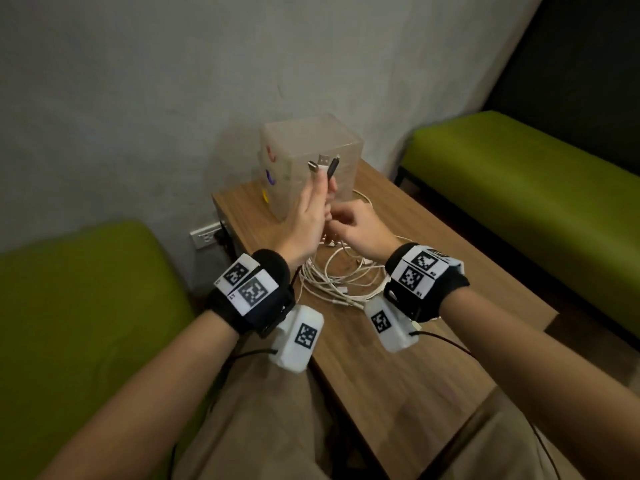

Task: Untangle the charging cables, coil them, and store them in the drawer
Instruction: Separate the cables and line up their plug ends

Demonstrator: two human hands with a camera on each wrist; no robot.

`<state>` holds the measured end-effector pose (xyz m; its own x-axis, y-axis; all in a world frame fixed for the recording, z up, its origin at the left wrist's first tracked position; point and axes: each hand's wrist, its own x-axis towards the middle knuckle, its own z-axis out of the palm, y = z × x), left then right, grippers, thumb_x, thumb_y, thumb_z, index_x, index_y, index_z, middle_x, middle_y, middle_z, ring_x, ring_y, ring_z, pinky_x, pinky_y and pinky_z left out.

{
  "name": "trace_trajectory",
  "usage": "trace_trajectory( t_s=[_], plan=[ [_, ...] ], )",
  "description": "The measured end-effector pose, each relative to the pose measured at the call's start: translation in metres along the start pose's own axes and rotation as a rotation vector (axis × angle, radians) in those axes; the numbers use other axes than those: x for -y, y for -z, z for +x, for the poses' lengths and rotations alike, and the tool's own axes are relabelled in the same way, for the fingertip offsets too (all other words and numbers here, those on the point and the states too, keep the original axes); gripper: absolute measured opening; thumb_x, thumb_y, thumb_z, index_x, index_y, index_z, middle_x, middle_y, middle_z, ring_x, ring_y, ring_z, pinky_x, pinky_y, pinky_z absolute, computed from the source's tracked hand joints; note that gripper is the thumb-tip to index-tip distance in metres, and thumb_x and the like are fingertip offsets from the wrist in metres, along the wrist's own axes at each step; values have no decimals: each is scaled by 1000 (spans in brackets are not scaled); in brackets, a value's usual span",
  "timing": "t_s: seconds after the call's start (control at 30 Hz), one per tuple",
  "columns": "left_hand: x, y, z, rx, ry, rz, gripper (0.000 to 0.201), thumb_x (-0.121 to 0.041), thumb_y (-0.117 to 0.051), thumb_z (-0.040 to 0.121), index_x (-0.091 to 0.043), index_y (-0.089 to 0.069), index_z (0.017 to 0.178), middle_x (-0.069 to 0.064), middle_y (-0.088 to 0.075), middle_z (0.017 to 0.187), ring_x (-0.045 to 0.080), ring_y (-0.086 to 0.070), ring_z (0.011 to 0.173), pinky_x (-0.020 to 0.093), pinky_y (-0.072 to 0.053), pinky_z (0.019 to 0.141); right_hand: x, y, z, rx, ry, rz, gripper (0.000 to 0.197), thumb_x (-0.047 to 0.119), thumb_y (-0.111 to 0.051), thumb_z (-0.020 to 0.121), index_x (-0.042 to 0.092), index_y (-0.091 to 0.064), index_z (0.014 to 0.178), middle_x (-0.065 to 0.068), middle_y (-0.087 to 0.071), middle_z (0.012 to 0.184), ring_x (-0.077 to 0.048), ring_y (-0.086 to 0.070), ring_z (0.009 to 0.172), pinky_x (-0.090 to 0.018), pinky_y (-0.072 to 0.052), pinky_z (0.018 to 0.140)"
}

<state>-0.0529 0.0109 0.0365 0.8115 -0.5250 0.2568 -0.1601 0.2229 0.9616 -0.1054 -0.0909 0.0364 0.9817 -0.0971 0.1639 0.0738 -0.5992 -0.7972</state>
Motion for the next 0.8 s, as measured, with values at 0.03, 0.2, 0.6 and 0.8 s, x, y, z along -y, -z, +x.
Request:
trace_trajectory(
  t_s=[0.03,0.2,0.6,0.8],
  plan=[
    [2,-4,-1,-3,17,-1,35,-38,-22,99,-20,-46,79,-10,-36,63,-2,-33,42,12,-27,45,-6,0,-3,-3,-25,-24,31,-4,-52,81,24,-60,72,4,-65,67,-1,-60,57,-17,-48,59],
    [13,-9,-3,8,34,125,33,-29,-25,100,-20,-44,76,-6,-40,66,2,-35,48,19,-30,48,-42,-7,-12,336,-270,-646,6,15,-64,78,9,-66,81,-8,-68,86,-21,-63,83,-32,-53,77],
    [29,15,-3,-70,-22,283,36,-30,-31,99,-26,-50,69,-10,-42,50,3,-37,45,30,-32,54,-34,-7,-19,411,-292,-888,16,12,-56,85,3,-62,98,-15,-62,103,-31,-59,94,-34,-45,71],
    [21,47,12,-198,-13,171,37,-30,-25,100,-21,-44,70,-14,-36,37,0,-30,35,26,-24,47,-20,-62,13,242,157,-669,39,9,-48,87,5,-49,126,-16,-52,125,-32,-51,108,-42,-45,90]
  ],
)
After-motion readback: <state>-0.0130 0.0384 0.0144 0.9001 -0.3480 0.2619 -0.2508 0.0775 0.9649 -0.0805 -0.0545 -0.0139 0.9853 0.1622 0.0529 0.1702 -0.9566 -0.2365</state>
